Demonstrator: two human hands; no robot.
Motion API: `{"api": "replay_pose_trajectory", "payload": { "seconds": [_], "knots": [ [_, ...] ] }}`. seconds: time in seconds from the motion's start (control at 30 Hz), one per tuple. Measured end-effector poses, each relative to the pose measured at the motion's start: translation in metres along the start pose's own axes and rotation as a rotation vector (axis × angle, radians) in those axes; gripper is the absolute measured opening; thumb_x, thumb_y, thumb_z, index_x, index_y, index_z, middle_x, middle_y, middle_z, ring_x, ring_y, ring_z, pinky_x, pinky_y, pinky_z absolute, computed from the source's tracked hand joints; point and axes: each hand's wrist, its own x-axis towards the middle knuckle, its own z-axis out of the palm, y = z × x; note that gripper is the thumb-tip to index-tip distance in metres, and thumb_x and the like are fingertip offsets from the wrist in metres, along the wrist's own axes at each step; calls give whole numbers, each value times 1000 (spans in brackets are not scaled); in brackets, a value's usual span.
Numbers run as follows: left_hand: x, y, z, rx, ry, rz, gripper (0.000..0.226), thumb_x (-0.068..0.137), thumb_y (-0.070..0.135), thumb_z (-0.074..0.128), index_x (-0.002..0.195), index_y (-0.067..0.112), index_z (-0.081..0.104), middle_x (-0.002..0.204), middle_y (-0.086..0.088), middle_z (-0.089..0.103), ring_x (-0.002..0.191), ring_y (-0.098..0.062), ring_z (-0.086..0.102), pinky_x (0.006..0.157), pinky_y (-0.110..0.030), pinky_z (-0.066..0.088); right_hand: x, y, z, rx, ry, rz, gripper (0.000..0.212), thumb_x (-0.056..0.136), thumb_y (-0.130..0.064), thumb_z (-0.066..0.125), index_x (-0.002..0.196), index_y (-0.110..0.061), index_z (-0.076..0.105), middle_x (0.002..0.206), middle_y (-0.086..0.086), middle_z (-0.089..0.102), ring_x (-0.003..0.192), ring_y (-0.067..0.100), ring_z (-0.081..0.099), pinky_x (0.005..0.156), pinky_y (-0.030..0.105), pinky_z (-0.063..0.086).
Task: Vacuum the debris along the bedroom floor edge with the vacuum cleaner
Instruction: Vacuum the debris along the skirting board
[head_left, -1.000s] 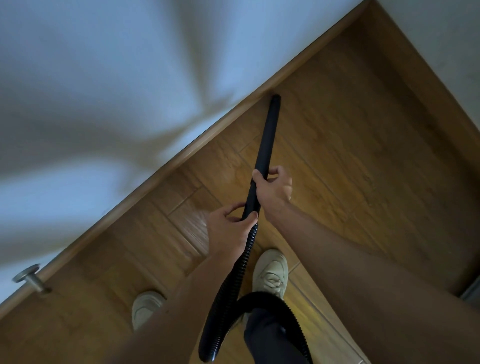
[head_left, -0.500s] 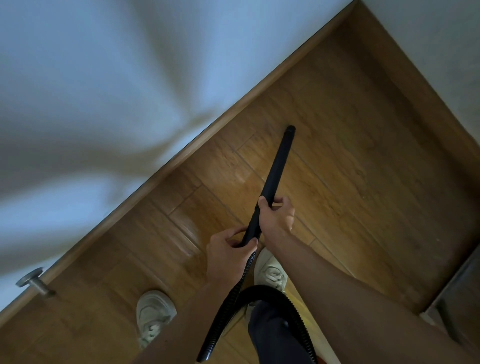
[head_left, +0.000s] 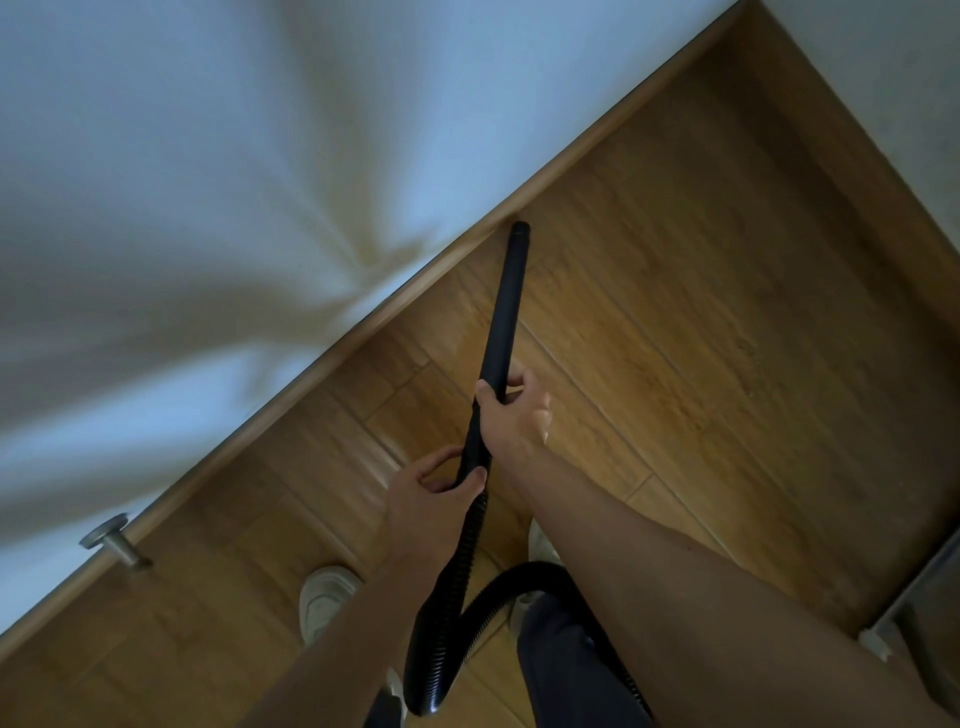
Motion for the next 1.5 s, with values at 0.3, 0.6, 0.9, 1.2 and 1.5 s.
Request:
{"api": "replay_pose_trajectory", "payload": {
  "seconds": [0.3, 0.6, 0.9, 1.2, 1.5],
  "knots": [
    [-24, -20, 29, 44, -18, 25, 24, 81, 14, 79, 100, 29, 74, 54, -4, 69, 47, -9, 59, 46, -18, 46, -3, 37, -42, 50, 40, 122, 19, 92, -29, 69, 99, -16, 57, 81, 1, 67, 66, 13, 65, 48, 24, 47],
    [-35, -39, 7, 82, -47, 10, 28, 81, 11, 79, 106, 21, 75, 63, -1, 74, 55, -13, 68, 53, -20, 54, -28, 58, -33, 126, 55, 165, 21, 90, -28, 71, 88, -19, 52, 83, 6, 67, 70, 19, 67, 54, 29, 53],
    [-42, -57, -64, 3, -14, -34, 27, 84, 10, 76, 107, 23, 73, 59, -11, 71, 45, -10, 61, 43, -18, 47, -72, 48, 34, 66, -44, 86, 24, 88, -31, 73, 96, -18, 55, 91, 2, 68, 74, 16, 68, 53, 24, 49],
    [-47, -83, -89, -135, 20, -52, 31, 82, 9, 79, 109, 23, 74, 72, -25, 72, 57, -24, 64, 53, -30, 54, -94, 58, 60, 43, -37, 18, 26, 86, -32, 74, 96, -19, 54, 93, 2, 68, 79, 18, 68, 61, 29, 56],
    [-68, -103, -109, 4, -16, -92, 34, 79, 15, 81, 112, 21, 73, 67, -7, 75, 67, -21, 72, 66, -34, 58, -130, 83, 55, 122, 8, 127, 24, 87, -30, 75, 96, -19, 55, 90, 1, 66, 77, 18, 67, 54, 24, 48]
  ]
}}
